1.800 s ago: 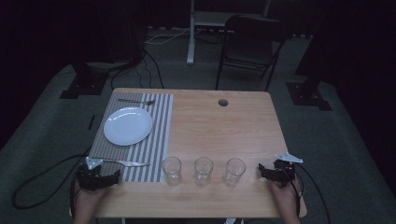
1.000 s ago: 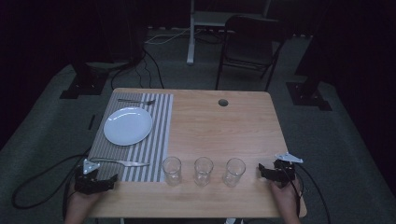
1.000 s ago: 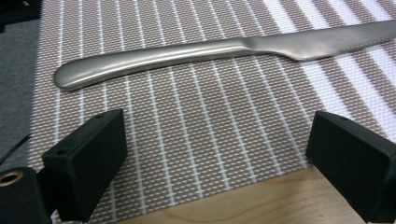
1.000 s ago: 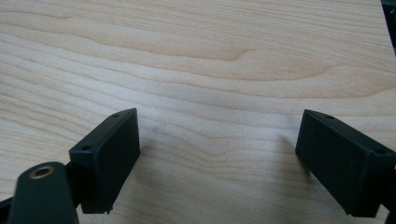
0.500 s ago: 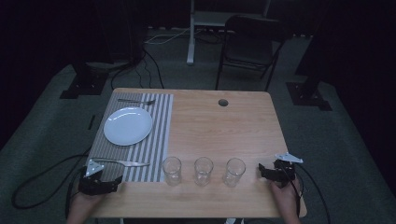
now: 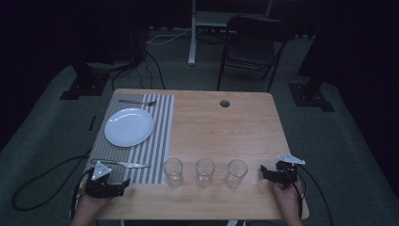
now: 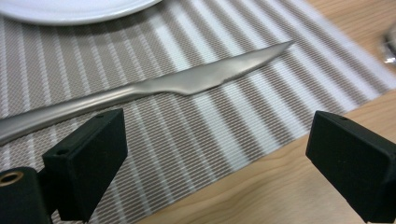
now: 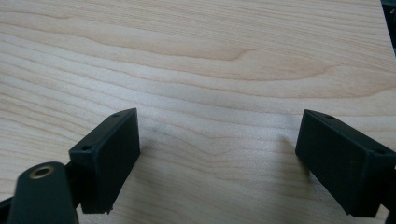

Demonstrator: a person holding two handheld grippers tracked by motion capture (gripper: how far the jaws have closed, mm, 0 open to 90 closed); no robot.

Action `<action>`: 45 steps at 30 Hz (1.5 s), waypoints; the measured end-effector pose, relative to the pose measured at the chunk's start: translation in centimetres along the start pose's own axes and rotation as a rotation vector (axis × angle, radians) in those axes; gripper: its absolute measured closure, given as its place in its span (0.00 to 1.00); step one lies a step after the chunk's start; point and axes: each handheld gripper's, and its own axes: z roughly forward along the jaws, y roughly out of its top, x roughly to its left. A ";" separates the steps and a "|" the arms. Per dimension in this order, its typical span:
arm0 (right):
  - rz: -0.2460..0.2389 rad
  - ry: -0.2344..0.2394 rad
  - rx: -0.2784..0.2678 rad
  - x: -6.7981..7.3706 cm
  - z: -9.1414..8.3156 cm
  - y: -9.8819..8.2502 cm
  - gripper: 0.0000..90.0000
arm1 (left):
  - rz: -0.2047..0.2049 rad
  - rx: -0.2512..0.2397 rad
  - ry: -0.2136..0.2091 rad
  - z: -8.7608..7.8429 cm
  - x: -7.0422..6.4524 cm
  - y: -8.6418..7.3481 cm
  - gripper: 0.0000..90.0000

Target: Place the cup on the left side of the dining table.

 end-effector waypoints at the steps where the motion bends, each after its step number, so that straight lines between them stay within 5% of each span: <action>1: 0.000 0.000 0.000 0.0 0.0 0.0 0.15 | 0.000 0.000 0.000 0.0 0.0 0.0 0.07; 6: 0.000 0.000 0.000 0.0 0.0 0.0 0.15 | 0.004 -0.031 -0.081 -0.4 -0.8 0.5 0.07; 16: 0.001 0.000 0.000 0.0 0.0 0.0 0.15 | 0.045 -0.060 -0.098 -0.6 -2.2 1.4 0.07; 32: -0.001 -0.002 0.000 0.0 0.0 0.0 0.15 | 0.109 -0.089 -0.219 0.2 -5.4 3.8 0.07; 45: 0.001 -0.002 0.000 0.0 0.0 0.0 0.15 | 0.134 -0.145 -0.293 -0.4 -6.4 5.8 0.07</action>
